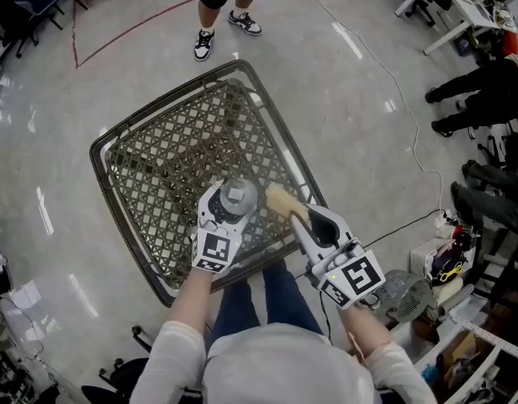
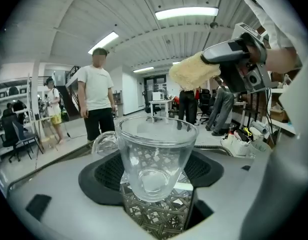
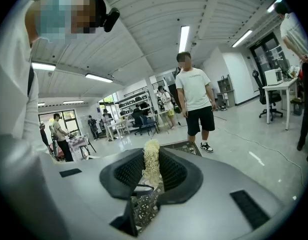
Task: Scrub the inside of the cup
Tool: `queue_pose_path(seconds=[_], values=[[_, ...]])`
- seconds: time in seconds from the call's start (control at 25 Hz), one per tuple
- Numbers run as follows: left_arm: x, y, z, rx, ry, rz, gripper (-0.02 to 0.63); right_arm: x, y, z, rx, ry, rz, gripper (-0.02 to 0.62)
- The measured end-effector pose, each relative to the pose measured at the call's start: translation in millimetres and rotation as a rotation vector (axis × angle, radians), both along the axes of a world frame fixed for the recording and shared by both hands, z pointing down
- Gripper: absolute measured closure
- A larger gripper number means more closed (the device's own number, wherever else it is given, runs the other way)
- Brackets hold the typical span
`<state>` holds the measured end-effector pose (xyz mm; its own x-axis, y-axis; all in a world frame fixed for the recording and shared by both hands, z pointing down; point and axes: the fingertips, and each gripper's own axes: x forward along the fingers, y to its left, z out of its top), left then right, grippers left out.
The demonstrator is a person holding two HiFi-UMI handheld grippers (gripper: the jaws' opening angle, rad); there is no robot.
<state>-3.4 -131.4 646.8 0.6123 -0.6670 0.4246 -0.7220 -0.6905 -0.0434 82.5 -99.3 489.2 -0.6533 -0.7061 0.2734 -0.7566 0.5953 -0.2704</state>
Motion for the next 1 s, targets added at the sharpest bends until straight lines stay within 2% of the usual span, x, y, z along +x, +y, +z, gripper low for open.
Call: queue_pose_path(seconds=[0.44,1.0], values=[[-12,2,-81,0.056,-0.064,0.006,0.250,-12,0,-63,0.100,-0.044,-0.029,0.503],[-8,17,-148,0.114,-0.196,0.008,0.249,-12,19,-114,0.186,0.001,-0.116,0.503]])
